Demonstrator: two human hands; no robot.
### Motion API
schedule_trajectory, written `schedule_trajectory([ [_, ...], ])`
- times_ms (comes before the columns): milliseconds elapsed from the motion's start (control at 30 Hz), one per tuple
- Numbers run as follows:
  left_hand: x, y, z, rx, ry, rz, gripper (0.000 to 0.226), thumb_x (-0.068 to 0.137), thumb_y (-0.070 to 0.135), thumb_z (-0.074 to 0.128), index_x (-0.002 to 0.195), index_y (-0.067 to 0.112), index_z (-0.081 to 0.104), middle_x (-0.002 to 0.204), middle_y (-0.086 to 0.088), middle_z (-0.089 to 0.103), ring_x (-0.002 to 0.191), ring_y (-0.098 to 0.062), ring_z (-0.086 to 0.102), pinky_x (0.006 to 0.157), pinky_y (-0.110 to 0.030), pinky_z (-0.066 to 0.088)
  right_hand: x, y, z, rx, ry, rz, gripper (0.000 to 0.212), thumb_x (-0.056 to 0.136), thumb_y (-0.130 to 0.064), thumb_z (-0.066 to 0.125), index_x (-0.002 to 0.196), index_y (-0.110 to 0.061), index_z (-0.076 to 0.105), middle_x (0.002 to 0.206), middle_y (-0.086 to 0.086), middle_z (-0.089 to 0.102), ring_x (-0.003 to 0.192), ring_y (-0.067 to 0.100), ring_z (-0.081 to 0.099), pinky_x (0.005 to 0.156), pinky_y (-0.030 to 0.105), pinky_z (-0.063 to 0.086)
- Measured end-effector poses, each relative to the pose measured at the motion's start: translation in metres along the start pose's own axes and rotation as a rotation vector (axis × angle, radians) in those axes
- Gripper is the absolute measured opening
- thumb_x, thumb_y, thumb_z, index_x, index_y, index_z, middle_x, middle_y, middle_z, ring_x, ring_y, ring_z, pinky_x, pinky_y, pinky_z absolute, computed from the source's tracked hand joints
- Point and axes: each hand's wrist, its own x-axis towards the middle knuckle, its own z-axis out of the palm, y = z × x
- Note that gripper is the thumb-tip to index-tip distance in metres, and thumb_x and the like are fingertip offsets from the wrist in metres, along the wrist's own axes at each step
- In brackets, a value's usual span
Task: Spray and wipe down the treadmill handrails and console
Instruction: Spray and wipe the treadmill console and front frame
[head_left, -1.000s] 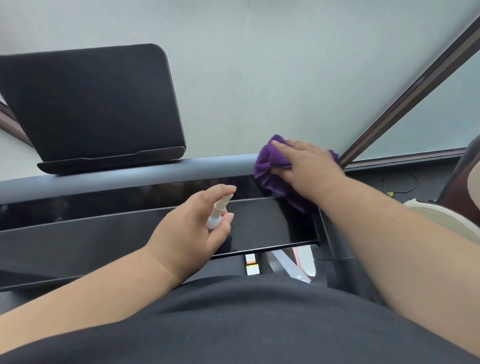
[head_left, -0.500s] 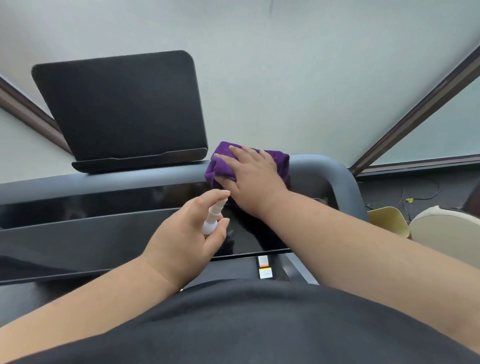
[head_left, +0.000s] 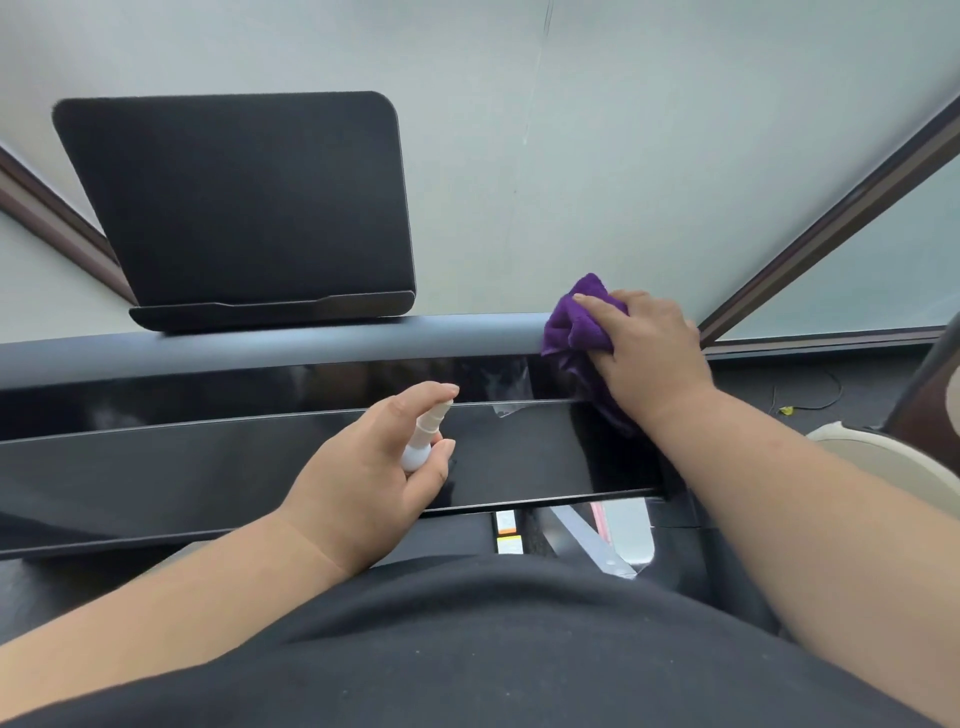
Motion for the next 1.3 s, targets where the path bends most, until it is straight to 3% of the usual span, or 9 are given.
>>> schedule_trajectory([
  [133, -0.002, 0.0, -0.003, -0.019, 0.011, -0.003, 0.052, 0.091, 0.033, 0.064, 0.133, 0.048, 0.038, 0.09, 0.022, 0.058, 0.077, -0.006, 0.057, 0.069, -0.021, 0.045, 0.009, -0.028, -0.013, 0.314, 0.131, 0.065, 0.047, 0.091, -0.028, 0.059, 0.137, -0.031, 0.057, 0.129, 0.012, 0.055, 0.114, 0.039, 0.051, 0.1, 0.047, 0.042],
  [267, -0.003, 0.0, -0.008, -0.075, 0.039, 0.029, 0.048, 0.088, 0.041, 0.056, 0.134, 0.045, 0.04, 0.092, 0.019, 0.059, 0.074, -0.007, 0.057, 0.07, -0.028, 0.049, 0.004, -0.11, -0.013, 0.479, 0.197, -0.195, 0.052, 0.08, -0.025, 0.064, 0.132, -0.022, 0.064, 0.12, 0.017, 0.061, 0.105, 0.04, 0.057, 0.093, 0.047, 0.048],
  [433, -0.006, -0.003, -0.012, -0.12, 0.067, 0.07, 0.047, 0.089, 0.035, 0.059, 0.133, 0.039, 0.043, 0.092, 0.018, 0.06, 0.076, -0.003, 0.059, 0.074, -0.024, 0.049, -0.011, -0.171, 0.03, 0.18, -0.106, -0.396, 0.065, 0.08, -0.042, 0.065, 0.141, -0.037, 0.044, 0.142, 0.005, 0.042, 0.118, 0.033, 0.044, 0.093, 0.045, 0.04],
  [500, -0.006, -0.003, -0.015, -0.089, 0.056, 0.075, 0.048, 0.089, 0.035, 0.059, 0.133, 0.039, 0.041, 0.093, 0.023, 0.058, 0.077, 0.001, 0.058, 0.075, -0.016, 0.045, -0.014, -0.166, 0.044, 0.06, -0.102, -0.42, 0.065, 0.079, -0.044, 0.067, 0.139, -0.041, 0.042, 0.144, 0.001, 0.036, 0.119, 0.03, 0.04, 0.094, 0.043, 0.037],
  [633, -0.003, -0.002, -0.014, -0.08, 0.037, 0.07, 0.048, 0.089, 0.037, 0.057, 0.133, 0.042, 0.039, 0.092, 0.024, 0.057, 0.077, 0.003, 0.056, 0.074, -0.012, 0.042, -0.018, -0.131, 0.046, 0.107, -0.033, -0.296, 0.058, 0.075, -0.032, 0.073, 0.13, -0.037, 0.055, 0.138, 0.005, 0.046, 0.114, 0.033, 0.047, 0.092, 0.045, 0.038],
  [867, 0.007, 0.007, -0.007, -0.087, 0.01, 0.124, 0.048, 0.09, 0.036, 0.057, 0.134, 0.042, 0.039, 0.09, 0.018, 0.059, 0.075, -0.001, 0.055, 0.072, -0.016, 0.045, -0.032, -0.036, 0.025, 0.116, 0.025, 0.093, 0.051, 0.087, -0.03, 0.066, 0.135, -0.039, 0.053, 0.142, 0.004, 0.042, 0.124, 0.03, 0.037, 0.103, 0.042, 0.029],
  [1000, 0.002, 0.004, -0.008, -0.097, 0.014, 0.125, 0.048, 0.09, 0.036, 0.056, 0.134, 0.043, 0.039, 0.09, 0.022, 0.057, 0.073, -0.003, 0.055, 0.071, -0.018, 0.046, -0.025, -0.049, 0.009, 0.293, 0.144, 0.201, 0.044, 0.087, -0.03, 0.064, 0.13, -0.037, 0.057, 0.135, 0.003, 0.047, 0.123, 0.03, 0.042, 0.105, 0.044, 0.034],
  [1167, -0.002, 0.005, -0.009, -0.091, 0.022, 0.131, 0.048, 0.089, 0.036, 0.058, 0.133, 0.043, 0.04, 0.089, 0.022, 0.058, 0.076, 0.002, 0.055, 0.073, -0.012, 0.044, -0.011, -0.139, 0.017, 0.416, 0.11, -0.087, 0.05, 0.083, -0.03, 0.063, 0.132, -0.036, 0.055, 0.135, 0.004, 0.049, 0.121, 0.03, 0.043, 0.103, 0.043, 0.036],
  [1300, -0.005, 0.005, -0.012, -0.071, 0.018, 0.138, 0.049, 0.088, 0.036, 0.058, 0.133, 0.041, 0.04, 0.089, 0.021, 0.058, 0.076, 0.004, 0.053, 0.073, -0.011, 0.043, -0.001, -0.162, 0.041, 0.145, -0.054, -0.266, 0.062, 0.082, -0.032, 0.061, 0.141, -0.035, 0.041, 0.145, 0.004, 0.036, 0.124, 0.03, 0.036, 0.102, 0.044, 0.032],
])
